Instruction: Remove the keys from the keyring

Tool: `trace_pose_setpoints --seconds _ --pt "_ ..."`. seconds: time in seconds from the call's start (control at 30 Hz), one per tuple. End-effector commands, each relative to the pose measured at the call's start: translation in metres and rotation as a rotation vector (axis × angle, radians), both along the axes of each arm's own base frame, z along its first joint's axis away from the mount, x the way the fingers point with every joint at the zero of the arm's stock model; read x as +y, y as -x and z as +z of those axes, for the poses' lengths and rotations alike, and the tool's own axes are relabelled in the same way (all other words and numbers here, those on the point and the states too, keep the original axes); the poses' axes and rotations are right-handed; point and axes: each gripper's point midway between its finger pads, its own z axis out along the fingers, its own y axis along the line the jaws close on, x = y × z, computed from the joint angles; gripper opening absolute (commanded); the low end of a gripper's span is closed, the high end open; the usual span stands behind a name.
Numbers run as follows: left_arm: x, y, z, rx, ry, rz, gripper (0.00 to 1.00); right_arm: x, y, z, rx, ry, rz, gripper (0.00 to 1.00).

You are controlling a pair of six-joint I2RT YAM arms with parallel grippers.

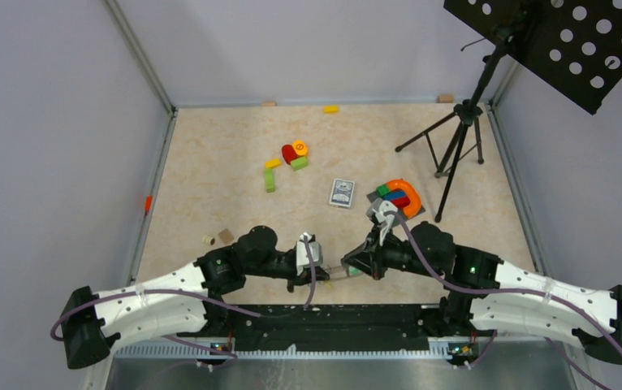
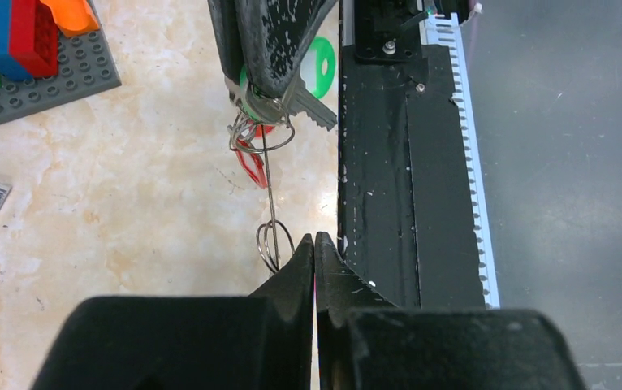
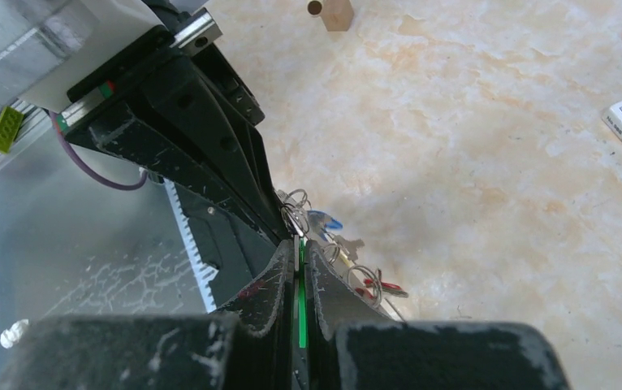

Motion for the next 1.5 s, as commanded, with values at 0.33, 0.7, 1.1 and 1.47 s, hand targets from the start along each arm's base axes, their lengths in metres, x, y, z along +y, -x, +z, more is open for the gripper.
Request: trace_pose_setpoints --seconds 0.33,0.7,1.1,1.47 --pt "-0.012 -0.024 0.015 0.003 0.127 0.143 0.23 -0.008 -0.003 -0.001 0.173 0.002 -0.129 0.00" --pt "-0.014 -0.023 0.022 -0.004 0.209 0.157 0.37 -0.004 0.008 0.011 0.361 -0.130 -0.162 0.00" --pt "-0.016 -0.027 0.044 -0.072 0.336 0.231 0.62 -0.004 -0.011 0.052 0.509 -0.480 -0.297 0.00" --pt "-0.003 -0.065 0.066 -0.151 0.427 0.466 0.69 -0.023 -0.047 0.061 0.636 -0.655 -0.560 0.00"
